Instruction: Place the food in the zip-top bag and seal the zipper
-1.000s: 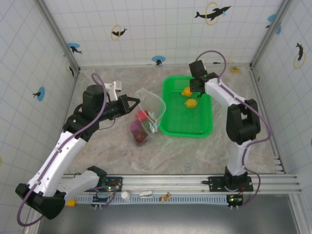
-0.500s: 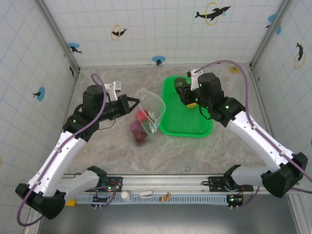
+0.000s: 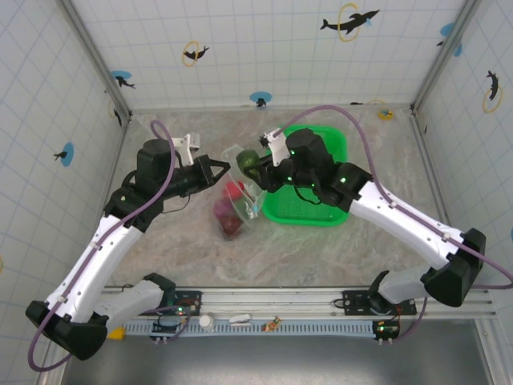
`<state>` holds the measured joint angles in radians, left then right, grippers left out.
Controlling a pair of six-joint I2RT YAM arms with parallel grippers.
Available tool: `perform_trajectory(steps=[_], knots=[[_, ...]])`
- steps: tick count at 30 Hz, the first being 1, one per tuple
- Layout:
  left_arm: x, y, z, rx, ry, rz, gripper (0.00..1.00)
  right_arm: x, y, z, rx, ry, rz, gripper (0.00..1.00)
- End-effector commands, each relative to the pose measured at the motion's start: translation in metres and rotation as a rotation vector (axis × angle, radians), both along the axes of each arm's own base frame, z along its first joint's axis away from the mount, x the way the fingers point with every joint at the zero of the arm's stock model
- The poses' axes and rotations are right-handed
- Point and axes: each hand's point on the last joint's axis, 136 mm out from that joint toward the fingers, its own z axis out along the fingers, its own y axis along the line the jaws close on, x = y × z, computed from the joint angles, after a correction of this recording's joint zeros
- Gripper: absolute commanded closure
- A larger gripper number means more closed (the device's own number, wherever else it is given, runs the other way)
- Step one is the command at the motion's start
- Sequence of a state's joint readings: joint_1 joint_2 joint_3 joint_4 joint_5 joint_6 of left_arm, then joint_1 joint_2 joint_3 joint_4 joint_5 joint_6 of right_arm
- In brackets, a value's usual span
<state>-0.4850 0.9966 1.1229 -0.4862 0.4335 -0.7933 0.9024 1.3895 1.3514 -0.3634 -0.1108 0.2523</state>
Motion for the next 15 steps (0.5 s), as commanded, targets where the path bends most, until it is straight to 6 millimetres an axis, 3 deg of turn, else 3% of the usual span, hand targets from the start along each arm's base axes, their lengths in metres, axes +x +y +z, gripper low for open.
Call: perform_trajectory(steps=[1, 5, 11, 15], knots=[[-0.002, 0.002, 0.018, -0.025, -0.031, 0.008, 1.0, -0.008, 0.012, 0.004, -0.016, -0.02, 0.058, 0.54], [-0.003, 0.003, 0.019, -0.022, -0.037, 0.01, 1.0, -0.005, 0.015, -0.014, -0.079, 0.003, 0.057, 0.53], [-0.003, 0.006, 0.016, -0.011, -0.042, 0.022, 1.0, 0.001, 0.023, -0.018, -0.117, 0.007, 0.057, 0.51], [-0.002, 0.008, 0.013, -0.003, -0.043, 0.029, 1.0, 0.003, 0.026, -0.023, -0.146, -0.001, 0.039, 0.41]])
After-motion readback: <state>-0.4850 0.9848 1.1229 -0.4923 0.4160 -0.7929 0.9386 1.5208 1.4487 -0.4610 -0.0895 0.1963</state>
